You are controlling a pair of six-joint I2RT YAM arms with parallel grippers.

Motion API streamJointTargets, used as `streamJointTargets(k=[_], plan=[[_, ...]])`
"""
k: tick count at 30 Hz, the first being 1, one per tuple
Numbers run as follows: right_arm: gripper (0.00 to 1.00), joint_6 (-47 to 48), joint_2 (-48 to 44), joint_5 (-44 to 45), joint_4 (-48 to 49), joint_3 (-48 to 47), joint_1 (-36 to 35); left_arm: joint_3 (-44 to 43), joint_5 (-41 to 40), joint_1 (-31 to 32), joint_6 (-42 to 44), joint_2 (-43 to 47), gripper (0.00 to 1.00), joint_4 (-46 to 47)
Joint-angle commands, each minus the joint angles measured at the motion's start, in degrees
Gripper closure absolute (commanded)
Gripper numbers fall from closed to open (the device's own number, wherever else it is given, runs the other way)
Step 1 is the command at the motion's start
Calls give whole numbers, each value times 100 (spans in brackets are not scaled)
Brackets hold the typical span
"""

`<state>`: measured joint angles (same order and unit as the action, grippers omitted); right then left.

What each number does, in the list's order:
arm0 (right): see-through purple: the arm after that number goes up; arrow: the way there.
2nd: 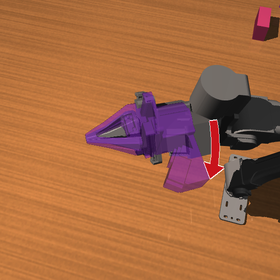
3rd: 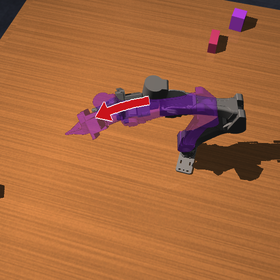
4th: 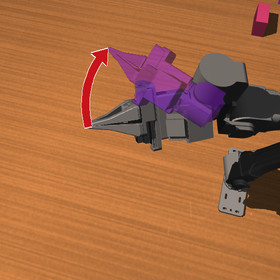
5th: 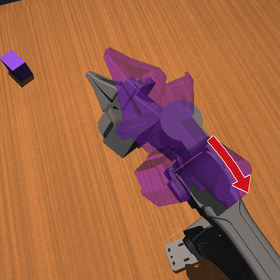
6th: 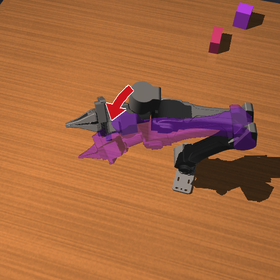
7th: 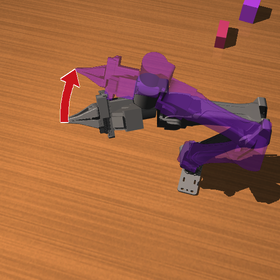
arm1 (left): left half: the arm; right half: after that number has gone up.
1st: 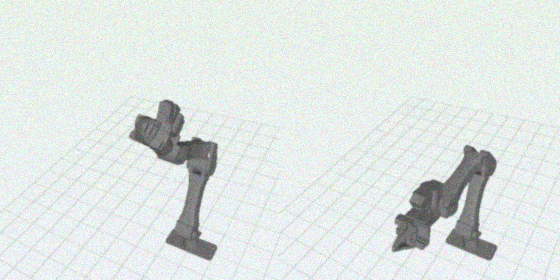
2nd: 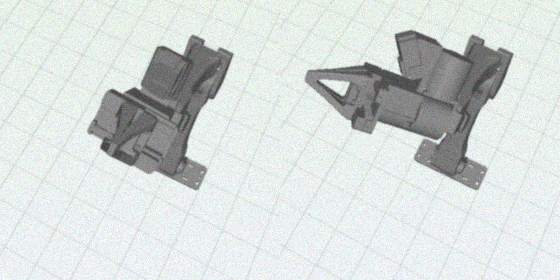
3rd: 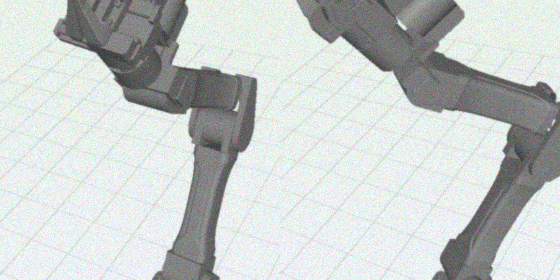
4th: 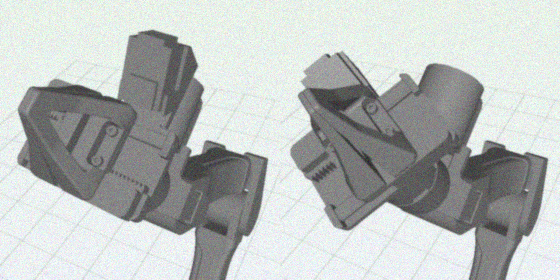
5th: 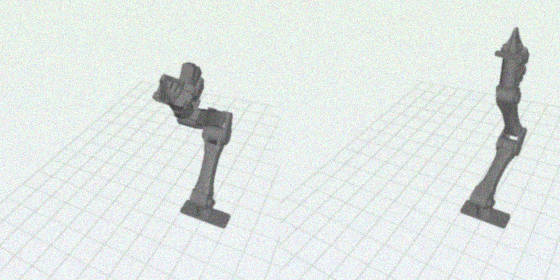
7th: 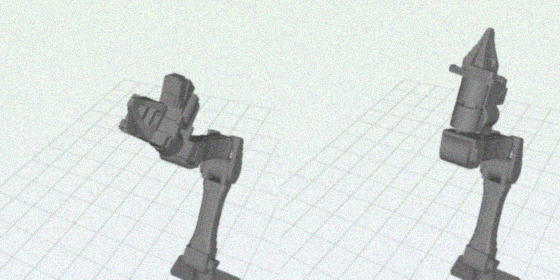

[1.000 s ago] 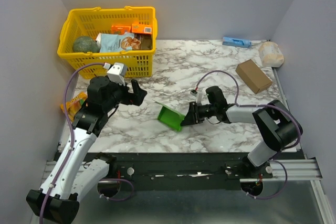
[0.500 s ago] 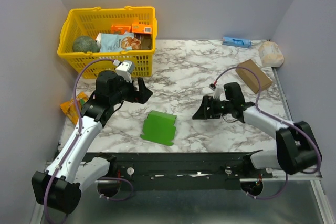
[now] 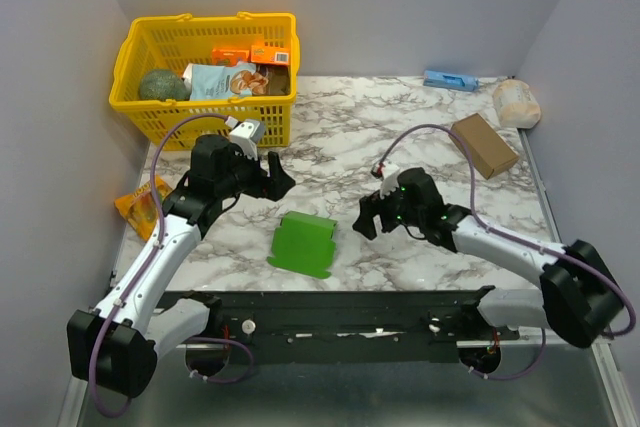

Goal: Fold the paper box

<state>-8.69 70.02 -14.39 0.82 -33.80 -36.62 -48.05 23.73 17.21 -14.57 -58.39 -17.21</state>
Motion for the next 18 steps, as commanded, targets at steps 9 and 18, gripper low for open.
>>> streamJointTargets(k=[9, 18], plan=[[12, 535, 1962, 1738, -302, -1155, -1382, -90, -562, -25, 226, 56, 5, -361], [12, 753, 2332, 2186, 672, -953, -1963, -117, -448, -113, 217, 91, 4, -379]])
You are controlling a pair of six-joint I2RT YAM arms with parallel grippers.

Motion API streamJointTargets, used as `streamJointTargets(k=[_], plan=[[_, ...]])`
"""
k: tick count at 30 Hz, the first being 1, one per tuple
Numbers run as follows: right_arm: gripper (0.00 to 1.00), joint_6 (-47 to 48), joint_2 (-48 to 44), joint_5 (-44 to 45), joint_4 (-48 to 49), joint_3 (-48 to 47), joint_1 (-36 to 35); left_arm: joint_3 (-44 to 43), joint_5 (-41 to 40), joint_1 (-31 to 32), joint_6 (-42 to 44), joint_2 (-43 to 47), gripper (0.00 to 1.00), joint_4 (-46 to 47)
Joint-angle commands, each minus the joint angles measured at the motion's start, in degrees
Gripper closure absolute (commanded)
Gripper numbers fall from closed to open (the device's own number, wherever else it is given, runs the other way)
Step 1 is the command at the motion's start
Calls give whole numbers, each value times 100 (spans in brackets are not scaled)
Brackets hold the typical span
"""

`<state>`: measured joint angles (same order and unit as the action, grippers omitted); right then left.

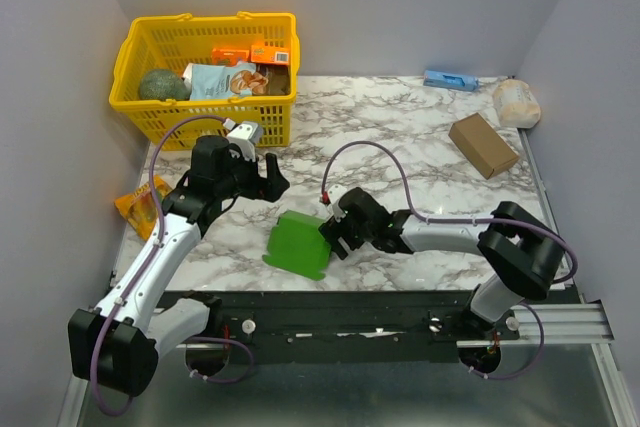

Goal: Fold the paper box

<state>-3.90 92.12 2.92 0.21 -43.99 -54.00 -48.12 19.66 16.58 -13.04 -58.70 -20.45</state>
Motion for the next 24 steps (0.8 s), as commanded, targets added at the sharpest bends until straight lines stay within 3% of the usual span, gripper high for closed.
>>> streamJointTargets(k=[1, 15, 24], plan=[[12, 311, 148, 481, 996, 74, -234, -110, -33, -58, 65, 130, 4, -56], [13, 2331, 772, 315, 3607, 523, -778, -119, 29, -67, 100, 131, 4, -73], [16, 2780, 1273, 340, 4855, 522, -1016, -119, 64, -76, 117, 130, 4, -73]])
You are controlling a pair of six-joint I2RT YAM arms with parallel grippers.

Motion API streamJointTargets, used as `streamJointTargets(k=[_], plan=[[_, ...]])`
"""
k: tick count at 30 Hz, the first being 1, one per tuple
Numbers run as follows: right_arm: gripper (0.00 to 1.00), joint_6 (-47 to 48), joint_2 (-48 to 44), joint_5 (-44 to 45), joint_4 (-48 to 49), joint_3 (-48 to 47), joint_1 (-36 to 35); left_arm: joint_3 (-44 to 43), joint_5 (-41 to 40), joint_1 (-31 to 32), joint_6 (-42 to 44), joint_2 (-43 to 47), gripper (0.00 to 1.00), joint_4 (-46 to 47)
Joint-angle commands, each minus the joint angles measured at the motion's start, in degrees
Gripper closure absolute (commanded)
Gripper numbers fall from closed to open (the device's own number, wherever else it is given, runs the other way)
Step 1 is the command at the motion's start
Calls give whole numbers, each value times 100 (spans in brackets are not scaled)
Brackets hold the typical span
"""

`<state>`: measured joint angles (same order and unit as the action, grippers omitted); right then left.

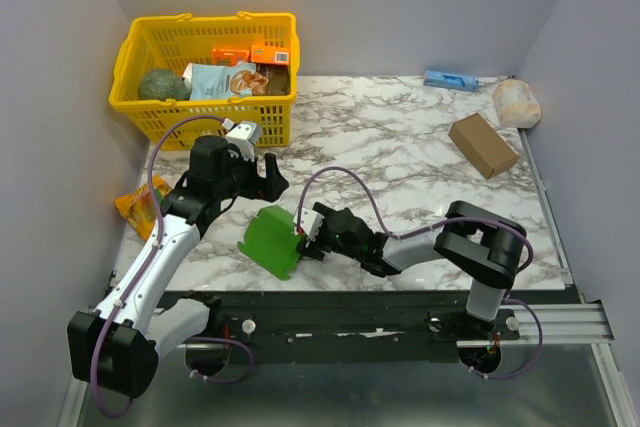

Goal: Fold the paper box

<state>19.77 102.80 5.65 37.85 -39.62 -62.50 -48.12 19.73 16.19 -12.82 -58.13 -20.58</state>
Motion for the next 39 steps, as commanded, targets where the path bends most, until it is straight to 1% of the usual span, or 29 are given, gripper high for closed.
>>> streamJointTargets(k=[1, 4, 5, 8, 13, 16, 17, 20, 23, 27, 28, 30, 31, 35, 38, 39], plan=[[17, 509, 240, 103, 1372, 120, -192, -119, 58, -36, 95, 74, 4, -52], [24, 572, 363, 60, 1594, 60, -271, -128, 66, -36, 95, 65, 4, -60], [30, 554, 381, 24, 1655, 51, -280, -119, 49, -36, 95, 56, 4, -60], [43, 458, 416, -160, 1779, -11, -298, -128, 49, -36, 95, 47, 4, -60], [50, 379, 617, -293, 1902, -143, -315, -119, 58, -36, 95, 38, 4, -52], [55, 291, 671, -336, 2095, -160, -324, -128, 40, -36, 95, 21, 4, -52], [59, 265, 679, -345, 2113, -160, -324, -119, 31, -36, 95, 21, 4, -52], [65, 89, 496, -354, 2131, -117, -333, -119, 23, -36, 95, 30, 4, -60], [68, -280, 241, -407, 1859, -11, -324, -145, 22, -71, 95, 65, 4, -43], [71, -1052, -268, -556, 1112, 50, -324, -277, 154, -212, -106, 240, 4, 141], [71, -1385, -339, -748, 1015, 85, -324, -312, 215, -230, -211, 319, 4, 194], [72, -1747, -515, -898, 681, 208, -289, -399, 260, -265, -300, 399, 4, 344], [73, -2157, -681, -1056, 585, 270, -272, -444, 277, -265, -335, 442, 4, 361], [74, -2934, -1060, -1619, 127, 516, -140, -707, 243, -283, -441, 504, 3, 300], [75, -3548, -1402, -1961, -319, 762, 53, -927, 190, -300, -476, 592, 3, 291], [75, -3742, -1508, -2119, -409, 841, 280, -1023, 190, -300, -467, 610, 2, 291]])
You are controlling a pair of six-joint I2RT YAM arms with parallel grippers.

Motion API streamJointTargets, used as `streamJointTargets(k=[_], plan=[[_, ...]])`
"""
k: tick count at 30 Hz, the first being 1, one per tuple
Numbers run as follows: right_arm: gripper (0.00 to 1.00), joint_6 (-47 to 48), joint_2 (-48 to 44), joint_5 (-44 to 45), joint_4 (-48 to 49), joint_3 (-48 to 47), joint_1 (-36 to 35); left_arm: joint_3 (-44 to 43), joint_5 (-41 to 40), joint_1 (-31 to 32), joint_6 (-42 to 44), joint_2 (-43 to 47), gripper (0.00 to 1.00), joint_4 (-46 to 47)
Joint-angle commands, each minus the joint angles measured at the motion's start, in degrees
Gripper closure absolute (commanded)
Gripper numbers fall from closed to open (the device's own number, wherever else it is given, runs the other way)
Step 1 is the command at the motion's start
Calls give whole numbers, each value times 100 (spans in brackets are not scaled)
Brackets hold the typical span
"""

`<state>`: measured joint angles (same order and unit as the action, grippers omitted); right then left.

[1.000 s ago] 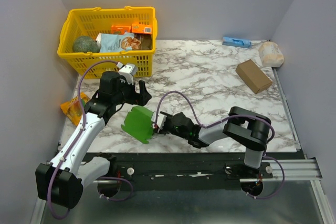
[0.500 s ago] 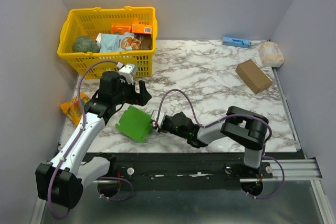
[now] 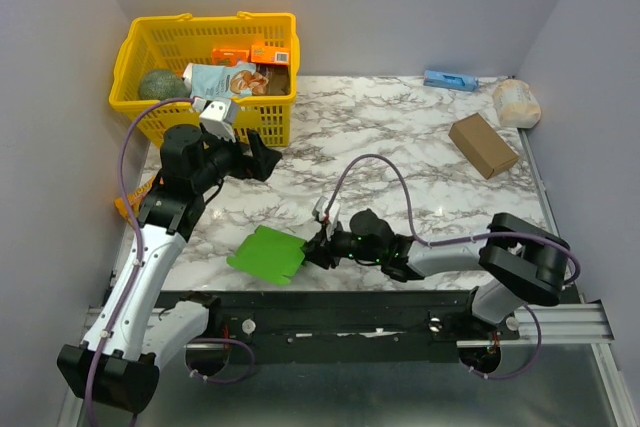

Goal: Fold the paper box

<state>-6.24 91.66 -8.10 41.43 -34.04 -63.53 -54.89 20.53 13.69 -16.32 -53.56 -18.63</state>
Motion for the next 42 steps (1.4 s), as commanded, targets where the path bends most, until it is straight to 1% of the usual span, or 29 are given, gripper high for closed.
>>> streamJointTargets(k=[1, 2, 3, 4, 5, 6, 7, 8, 9, 10, 11, 12, 13, 15, 16, 18, 19, 21, 22, 23, 25, 26, 30, 32, 36, 37, 40, 42], plan=[[75, -1569, -490, -1120, -838, 458, 533, -399, 109, -60, -100, 170, 2, 79], [75, -1791, -708, -1350, -856, 573, 700, -443, 100, -60, -91, 170, 2, 70], [75, -1993, -815, -1570, -882, 652, 1058, -495, 109, -60, -74, 179, 2, 62], [76, -2317, -903, -1964, -1056, 749, 1227, -505, 100, -60, -39, 162, 2, 70], [76, -2416, -1000, -2159, -1189, 759, 1420, -505, 100, -60, -30, 162, 2, 88], [76, -2487, -1105, -2326, -1346, 741, 1761, -487, 109, -60, -12, 144, 2, 105], [76, -2548, -1097, -2746, -1835, 672, 1948, -452, 117, -60, 23, 109, 2, 123], [77, -2549, -1071, -2993, -2040, 532, 2132, -426, 144, -60, 41, 100, 2, 184], [77, -2549, -1036, -3213, -2155, 487, 2482, -347, 187, -60, 49, 83, 2, 219], [77, -2610, -897, -3651, -2313, 460, 2651, -303, 353, -60, 67, 48, 2, 272], [77, -2602, -791, -3873, -2411, 355, 2818, -268, 450, -60, 111, 39, 2, 351], [77, -2602, -659, -4101, -2464, 294, 3133, -189, 530, -60, 111, 21, 2, 386], [77, -2523, -414, -4460, -2725, 215, 3275, -145, 626, -60, 111, -22, 2, 413], [77, -2409, -176, -4621, -3025, -22, 3608, -48, 680, -68, 129, -58, 2, 466], [77, -2225, -87, -4665, -3418, -128, 3706, -22, 671, -60, 137, -102, 2, 457], [77, -2119, 150, -4709, -3597, -295, 3978, 57, 645, -60, 172, -146, 2, 457], [77, -1962, 238, -4727, -3876, -357, 4067, 75, 636, -60, 173, -189, 2, 457], [75, -1803, 458, -4754, -4115, -489, 4260, 128, 653, -68, 173, -242, 2, 457], [72, -1706, 484, -4719, -4325, -559, 4296, 128, 654, -69, 181, -303, 2, 440], [61, -1688, 511, -4692, -4371, -586, 4331, 137, 654, -60, 181, -322, 2, 422], [52, -1653, 511, -4552, -4459, -621, 4419, 137, 662, -60, 199, -365, 2, 422], [48, -1644, 502, -4517, -4477, -621, 4437, 146, 662, -68, 190, -383, 2, 413], [39, -1556, 432, -4253, -4652, -683, 4551, 198, 662, -69, 217, -392, 2, 413], [37, -1582, 353, -4130, -4661, -674, 4595, 225, 724, -60, 216, -427, 2, 422], [37, -1608, 265, -3998, -4653, -709, 4630, 277, 820, -60, 173, -471, 2, 457], [37, -1608, 230, -3824, -4653, -692, 4621, 286, 812, -60, 173, -480, 2, 466], [30, -1442, -191, -3542, -4609, -534, 4621, 400, 891, -25, 181, -471, 3, 448], [27, -1345, -630, -3453, -4609, -446, 4621, 488, 847, 89, 330, -419, 4, 378]])
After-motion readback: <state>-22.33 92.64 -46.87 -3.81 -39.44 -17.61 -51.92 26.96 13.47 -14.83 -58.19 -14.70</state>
